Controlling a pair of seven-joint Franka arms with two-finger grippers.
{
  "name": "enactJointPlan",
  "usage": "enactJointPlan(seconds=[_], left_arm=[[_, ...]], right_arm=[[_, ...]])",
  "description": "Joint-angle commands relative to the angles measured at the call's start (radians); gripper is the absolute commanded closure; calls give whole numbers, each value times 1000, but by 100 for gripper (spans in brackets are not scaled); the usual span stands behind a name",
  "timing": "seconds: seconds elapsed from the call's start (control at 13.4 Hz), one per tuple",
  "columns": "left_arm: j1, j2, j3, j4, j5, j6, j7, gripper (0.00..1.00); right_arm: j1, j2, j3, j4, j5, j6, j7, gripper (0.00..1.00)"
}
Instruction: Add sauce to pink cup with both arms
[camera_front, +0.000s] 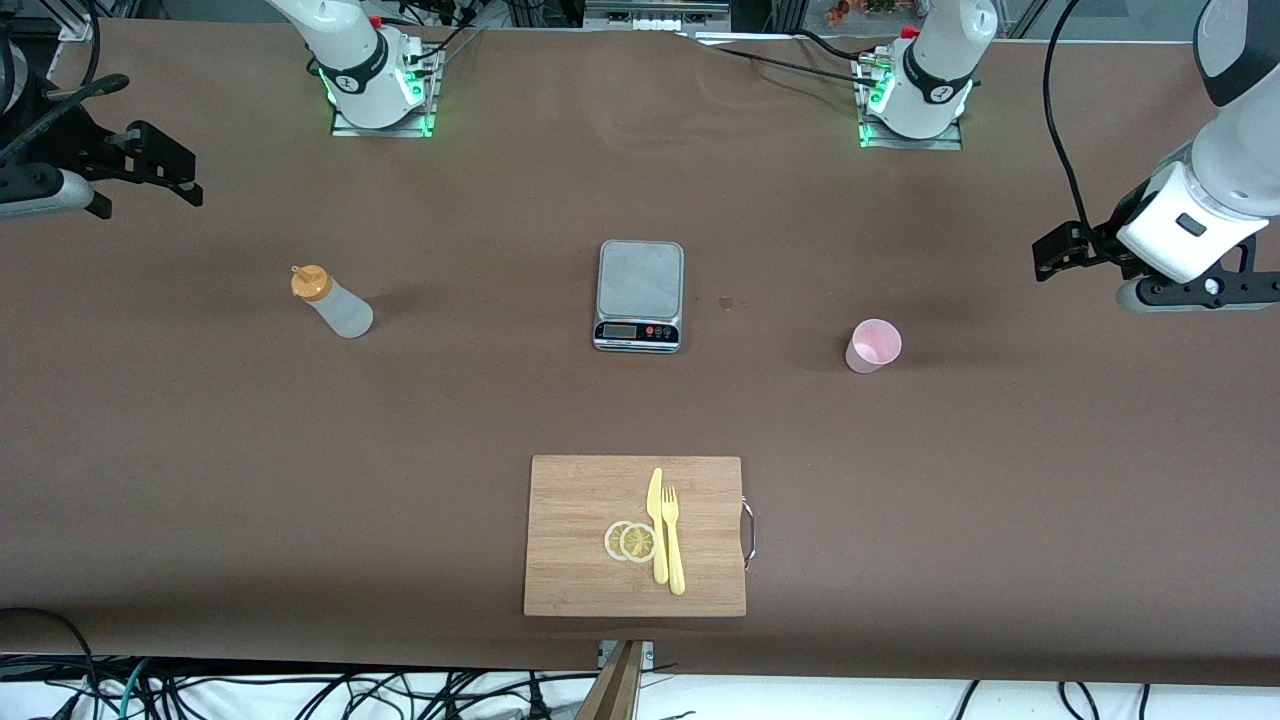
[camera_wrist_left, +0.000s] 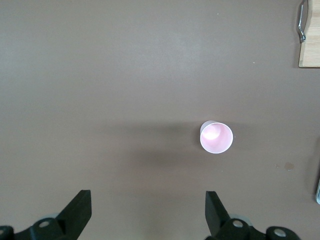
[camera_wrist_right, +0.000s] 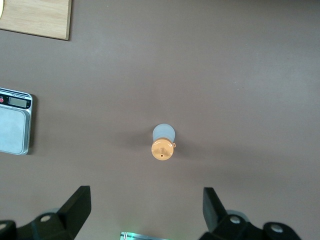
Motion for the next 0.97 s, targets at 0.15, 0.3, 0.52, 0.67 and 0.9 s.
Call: enactJointPlan(seconds=[0.15,0.3,0.52,0.67,0.9], left_arm=[[3,13,-6,28,-9,-21,-3,0],[3,5,-8,26,-15,-33,0,0],[-7,2,-14,26,-18,-59,5,0],[-5,1,-14,26,-20,-59,9,0],[-5,1,-13,26,-23,-59,9,0]], right_arm=[[7,-7,-13,13,15,-17,-17,1],[7,-6,-14,14,15,-17,-30,1],[7,-7,-22,13,17,-20,-33,1],[7,-9,-23,13,17,-23,-65,1],[7,-9,-28,13,17,-38,-66,1]])
